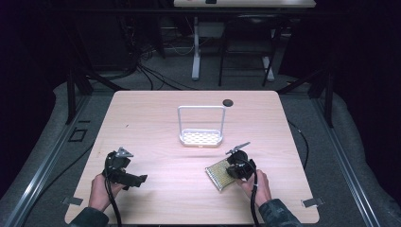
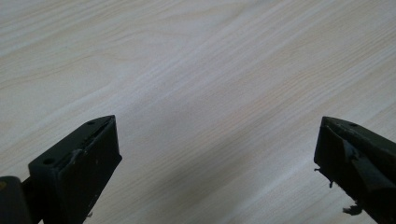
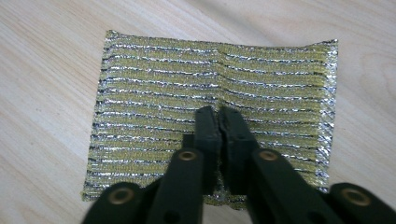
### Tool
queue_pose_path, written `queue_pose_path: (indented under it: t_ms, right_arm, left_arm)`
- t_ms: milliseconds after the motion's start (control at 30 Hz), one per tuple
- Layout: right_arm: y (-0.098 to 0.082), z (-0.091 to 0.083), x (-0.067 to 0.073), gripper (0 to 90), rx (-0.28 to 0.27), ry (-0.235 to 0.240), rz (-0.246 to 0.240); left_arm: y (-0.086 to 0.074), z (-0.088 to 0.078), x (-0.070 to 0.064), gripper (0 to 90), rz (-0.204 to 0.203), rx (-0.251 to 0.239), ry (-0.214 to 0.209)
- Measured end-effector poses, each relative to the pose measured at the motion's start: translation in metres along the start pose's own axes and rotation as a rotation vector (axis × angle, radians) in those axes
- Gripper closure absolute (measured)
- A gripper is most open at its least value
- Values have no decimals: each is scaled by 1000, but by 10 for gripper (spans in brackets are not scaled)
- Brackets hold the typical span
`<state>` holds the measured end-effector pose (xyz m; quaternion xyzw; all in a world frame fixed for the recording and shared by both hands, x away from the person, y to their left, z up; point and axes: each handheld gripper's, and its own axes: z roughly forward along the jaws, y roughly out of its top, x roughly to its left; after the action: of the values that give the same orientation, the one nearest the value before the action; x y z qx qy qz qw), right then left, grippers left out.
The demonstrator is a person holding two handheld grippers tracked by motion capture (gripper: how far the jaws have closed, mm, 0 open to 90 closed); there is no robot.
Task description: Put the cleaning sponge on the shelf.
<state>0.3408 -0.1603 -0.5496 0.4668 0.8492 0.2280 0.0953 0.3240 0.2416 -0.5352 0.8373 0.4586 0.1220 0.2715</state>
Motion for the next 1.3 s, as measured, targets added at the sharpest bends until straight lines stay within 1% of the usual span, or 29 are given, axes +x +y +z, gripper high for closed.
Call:
queue_pose_path:
  t_ms: [100, 133, 200, 233, 267, 367, 400, 433, 500, 533, 600, 700, 767, 800, 867, 900, 967, 1067, 1133, 1167, 1300]
  right_arm:
    - [-1, 0, 0, 894, -12, 2, 8]
    - [-1, 0, 0, 896, -14, 4, 12]
    - [-1, -2, -1, 898, -22, 9, 16]
    - [-1, -3, -1, 900, -37, 16, 21]
    - [-2, -5, -1, 900, -41, 16, 25]
    - [0, -10, 0, 900, -69, 17, 22]
    - [2, -13, 2, 900, -82, 7, 8]
    - [3, -16, 3, 900, -98, 10, 10]
    - [4, -20, 4, 900, -111, 4, -1]
    - [4, -22, 5, 900, -119, 8, 6]
    - [5, -25, 6, 900, -132, 8, 2]
    - [5, -28, 8, 900, -139, 13, 0]
    - [6, -28, 9, 900, -139, 28, 10]
    - [6, -28, 9, 900, -138, 34, 16]
    - [7, -30, 11, 900, -143, 40, 22]
    - [7, -30, 11, 900, -142, 39, 17]
    - [7, -32, 11, 900, -147, 41, 14]
    - [9, -33, 12, 900, -155, 46, 22]
    - [10, -33, 12, 900, -163, 63, 35]
    - [11, -33, 11, 900, -163, 69, 37]
    - [13, -36, 13, 900, -173, 68, 40]
  left_arm:
    - [0, -1, 0, 2, 1, 1, -4]
    - [1, -1, -1, 3, 5, -5, 1]
    - [1, -1, -1, 2, 11, -2, -2]
    - [1, -1, -1, 2, 12, -3, -2]
    - [1, -1, -1, 2, 11, -3, -3]
    - [1, -1, -1, 2, 13, -3, -3]
    - [1, -2, -1, 2, 10, -5, -8]
    - [1, -2, -1, 2, 10, -4, -7]
    - [1, -2, 0, 3, 15, -7, -5]
    - [1, -2, 0, 3, 20, -3, -4]
    - [1, -2, -1, 3, 15, -6, -1]
    - [2, -1, -1, 3, 15, -2, -3]
    - [1, -3, 0, 2, 19, -18, -3]
    - [1, -4, 1, 2, 19, -35, 0]
    - [1, -5, 2, 2, 13, -44, 5]
    - [1, -6, 2, 2, 8, -40, 2]
    - [1, -5, 2, 2, 13, -36, 4]
    - [2, -4, 0, 2, 20, -39, -3]
    - [1, -5, 1, 2, 22, -40, -4]
    - [1, -5, 1, 2, 21, -39, -3]
    - [0, -5, 2, 2, 17, -38, 7]
